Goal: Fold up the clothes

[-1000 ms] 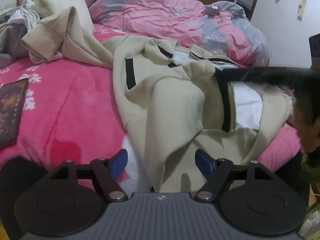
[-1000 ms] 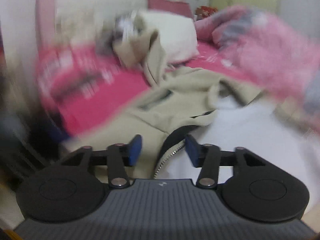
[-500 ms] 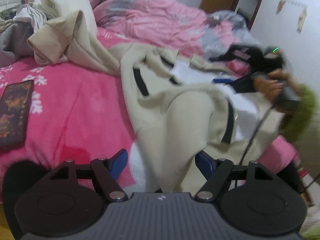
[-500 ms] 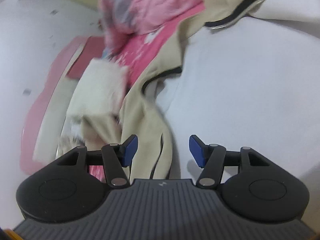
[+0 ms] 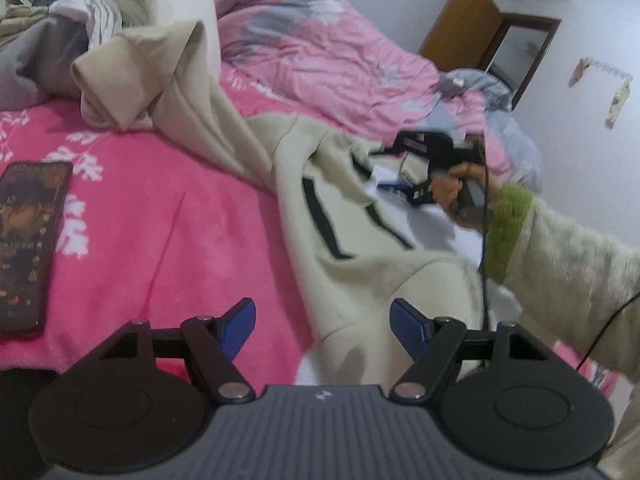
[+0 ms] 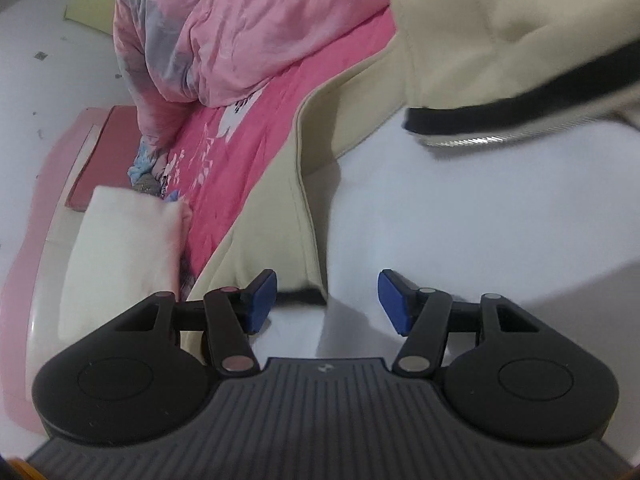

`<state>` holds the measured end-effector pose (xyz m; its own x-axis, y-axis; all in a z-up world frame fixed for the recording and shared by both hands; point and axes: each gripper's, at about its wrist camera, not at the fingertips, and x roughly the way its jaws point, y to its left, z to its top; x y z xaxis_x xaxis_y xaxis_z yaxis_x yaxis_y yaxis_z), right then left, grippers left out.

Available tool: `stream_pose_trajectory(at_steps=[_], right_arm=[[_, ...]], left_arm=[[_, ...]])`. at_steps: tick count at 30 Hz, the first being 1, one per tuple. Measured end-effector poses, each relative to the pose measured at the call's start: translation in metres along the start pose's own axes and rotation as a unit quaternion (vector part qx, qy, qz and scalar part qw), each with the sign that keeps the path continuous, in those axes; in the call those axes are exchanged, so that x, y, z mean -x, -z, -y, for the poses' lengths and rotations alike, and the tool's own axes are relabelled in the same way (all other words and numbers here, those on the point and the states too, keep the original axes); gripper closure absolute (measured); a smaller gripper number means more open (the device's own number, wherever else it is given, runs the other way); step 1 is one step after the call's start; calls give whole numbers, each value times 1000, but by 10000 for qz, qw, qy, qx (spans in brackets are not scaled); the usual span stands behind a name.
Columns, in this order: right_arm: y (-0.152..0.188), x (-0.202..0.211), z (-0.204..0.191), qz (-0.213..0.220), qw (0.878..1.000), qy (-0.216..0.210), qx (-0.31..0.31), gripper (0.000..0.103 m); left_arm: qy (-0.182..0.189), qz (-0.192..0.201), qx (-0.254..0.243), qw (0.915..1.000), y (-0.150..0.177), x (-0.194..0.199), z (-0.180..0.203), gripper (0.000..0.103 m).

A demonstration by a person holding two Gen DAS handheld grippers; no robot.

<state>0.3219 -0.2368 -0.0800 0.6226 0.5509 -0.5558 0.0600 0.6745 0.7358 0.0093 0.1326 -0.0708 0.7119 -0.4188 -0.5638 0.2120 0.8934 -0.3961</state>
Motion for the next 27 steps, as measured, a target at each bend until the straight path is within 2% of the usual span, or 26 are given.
stream_pose_trajectory(at_steps=[2, 4, 6, 12, 17, 23, 27], right_arm=[[-4, -3, -9, 88, 9995, 21, 294, 50], [-8, -6, -19, 176, 9981, 42, 588, 78], [-11, -10, -28, 264, 9957, 62, 881, 93], [-23, -19, -57, 538, 9830, 117, 1754, 96], [-49, 4, -86, 1092, 9698, 164, 2174, 100], [-79, 10, -69, 1556, 9709, 432, 1768, 103], [-83, 13, -46, 1481, 9761, 611, 1468, 102]], left_arm=[[-94, -87, -36, 9999, 5, -6, -2, 28], [-117, -149, -36, 9998, 10, -10, -4, 28], [-121, -114, -100, 9998, 13, -12, -4, 28], [-37, -111, -110, 9999, 13, -12, -6, 28], [-60, -151, -212, 9996, 14, -10, -3, 28], [-70, -204, -263, 9994, 13, -10, 1, 28], [-89, -227, -254, 9994, 13, -11, 2, 28]])
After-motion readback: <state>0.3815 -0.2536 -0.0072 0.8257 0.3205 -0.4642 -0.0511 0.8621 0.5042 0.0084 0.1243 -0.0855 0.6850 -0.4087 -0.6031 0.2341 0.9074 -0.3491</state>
